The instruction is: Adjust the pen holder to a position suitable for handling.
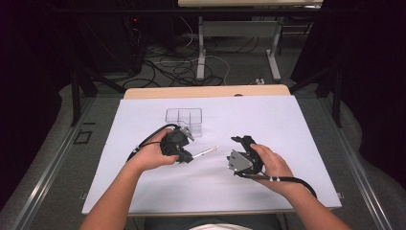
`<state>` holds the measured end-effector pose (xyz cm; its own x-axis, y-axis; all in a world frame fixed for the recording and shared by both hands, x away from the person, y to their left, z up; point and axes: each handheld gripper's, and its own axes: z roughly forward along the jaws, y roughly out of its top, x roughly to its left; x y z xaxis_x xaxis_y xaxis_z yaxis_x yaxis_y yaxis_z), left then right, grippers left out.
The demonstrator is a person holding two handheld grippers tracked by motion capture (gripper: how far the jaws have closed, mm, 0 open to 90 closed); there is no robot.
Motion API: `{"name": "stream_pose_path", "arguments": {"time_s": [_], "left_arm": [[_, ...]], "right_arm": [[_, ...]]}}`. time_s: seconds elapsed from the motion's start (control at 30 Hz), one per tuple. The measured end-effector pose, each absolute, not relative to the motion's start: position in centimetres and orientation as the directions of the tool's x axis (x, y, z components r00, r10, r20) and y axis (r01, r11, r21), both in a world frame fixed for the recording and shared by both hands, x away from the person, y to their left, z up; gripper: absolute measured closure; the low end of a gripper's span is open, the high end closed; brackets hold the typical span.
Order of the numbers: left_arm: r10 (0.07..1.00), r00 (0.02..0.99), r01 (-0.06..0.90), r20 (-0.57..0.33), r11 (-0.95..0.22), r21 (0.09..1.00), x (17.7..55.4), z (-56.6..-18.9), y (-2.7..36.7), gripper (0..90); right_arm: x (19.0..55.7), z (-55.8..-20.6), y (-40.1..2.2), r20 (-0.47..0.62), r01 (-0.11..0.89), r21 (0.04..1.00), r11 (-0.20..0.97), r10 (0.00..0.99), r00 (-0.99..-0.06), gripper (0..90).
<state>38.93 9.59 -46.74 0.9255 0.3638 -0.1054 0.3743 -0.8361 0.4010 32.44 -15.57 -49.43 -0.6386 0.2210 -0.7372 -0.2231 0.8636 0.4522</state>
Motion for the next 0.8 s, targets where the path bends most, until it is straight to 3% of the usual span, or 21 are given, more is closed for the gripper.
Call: {"name": "stream_pose_path", "arguments": {"time_s": [0.13,0.27,0.37,0.5,0.57,0.67,0.8], "left_arm": [[0.362,0.924,0.382,-0.126,-0.837,0.392,39.3,-46.9,9.3,79.8],[0.383,0.922,0.375,-0.062,-0.836,0.4,38.9,-47.0,8.9,79.8],[0.367,0.929,0.314,0.05,-0.851,0.421,38.0,-47.0,8.4,79.8],[0.323,0.901,0.191,0.289,-0.894,0.405,36.3,-47.2,7.5,79.9],[0.291,0.868,0.126,0.402,-0.912,0.39,35.4,-47.4,7.2,79.9],[0.259,0.812,0.051,0.523,-0.925,0.378,34.2,-47.7,6.9,80.0],[0.164,0.739,-0.049,0.653,-0.954,0.294,32.7,-48.1,6.4,80.0]], "right_arm": [[32.0,-49.9,-15.3,-0.762,-0.254,0.425,0.869,0.192,-0.618,36.9],[31.8,-50.5,-15.2,-0.753,-0.238,0.437,0.867,0.209,-0.624,37.8],[31.9,-50.8,-15.4,-0.745,-0.233,0.442,0.866,0.21,-0.632,37.8],[32.2,-50.4,-15.9,-0.726,-0.202,0.449,0.87,0.224,-0.65,37.8],[32.4,-50.1,-16.2,-0.693,-0.177,0.501,0.847,0.27,-0.668,37.8],[32.8,-49.4,-16.7,-0.672,-0.156,0.511,0.846,0.279,-0.686,37.8],[33.2,-48.8,-17.1,-0.647,-0.148,0.539,0.829,0.294,-0.703,37.8]]}}
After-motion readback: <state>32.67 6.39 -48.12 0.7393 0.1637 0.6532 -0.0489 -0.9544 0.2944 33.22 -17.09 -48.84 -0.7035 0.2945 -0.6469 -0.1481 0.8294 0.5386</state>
